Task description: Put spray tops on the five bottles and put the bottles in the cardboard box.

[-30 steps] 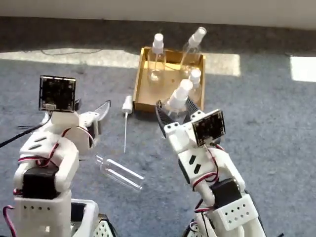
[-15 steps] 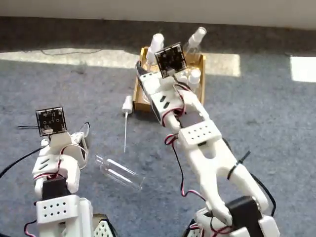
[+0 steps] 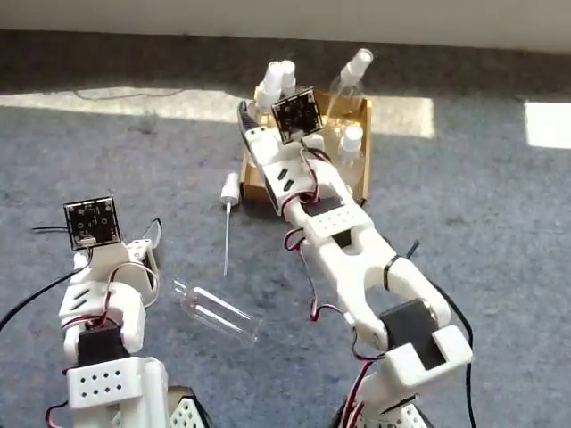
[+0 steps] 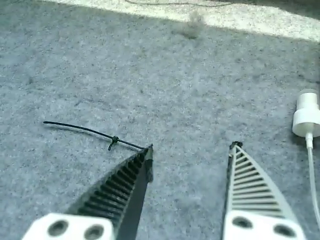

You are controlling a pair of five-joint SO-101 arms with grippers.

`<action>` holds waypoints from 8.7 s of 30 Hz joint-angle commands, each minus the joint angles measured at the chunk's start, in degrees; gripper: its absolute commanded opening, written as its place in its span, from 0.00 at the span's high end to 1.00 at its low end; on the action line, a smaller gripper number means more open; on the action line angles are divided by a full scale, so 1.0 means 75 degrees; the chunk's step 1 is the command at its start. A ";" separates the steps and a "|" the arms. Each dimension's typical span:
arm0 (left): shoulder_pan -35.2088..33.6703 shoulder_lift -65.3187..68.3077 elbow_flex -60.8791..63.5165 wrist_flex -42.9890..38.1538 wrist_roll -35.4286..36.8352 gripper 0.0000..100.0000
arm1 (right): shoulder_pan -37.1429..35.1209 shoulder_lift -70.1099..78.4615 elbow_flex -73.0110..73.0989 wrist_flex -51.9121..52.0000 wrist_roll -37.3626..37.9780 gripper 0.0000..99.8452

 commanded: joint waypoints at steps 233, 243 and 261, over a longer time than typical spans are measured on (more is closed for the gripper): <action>-0.0064 -0.0100 0.0064 -0.0188 -0.0059 0.77 | 0.0170 0.1799 -0.1155 -0.0920 0.0223 0.80; -0.0064 -0.0100 0.0064 -0.0188 -0.0059 0.77 | 0.0170 0.1799 -0.1155 -0.0920 0.0223 0.80; -0.0064 -0.0100 0.0064 -0.0188 -0.0059 0.77 | 0.0170 0.1788 -0.1155 -0.0920 0.0246 0.79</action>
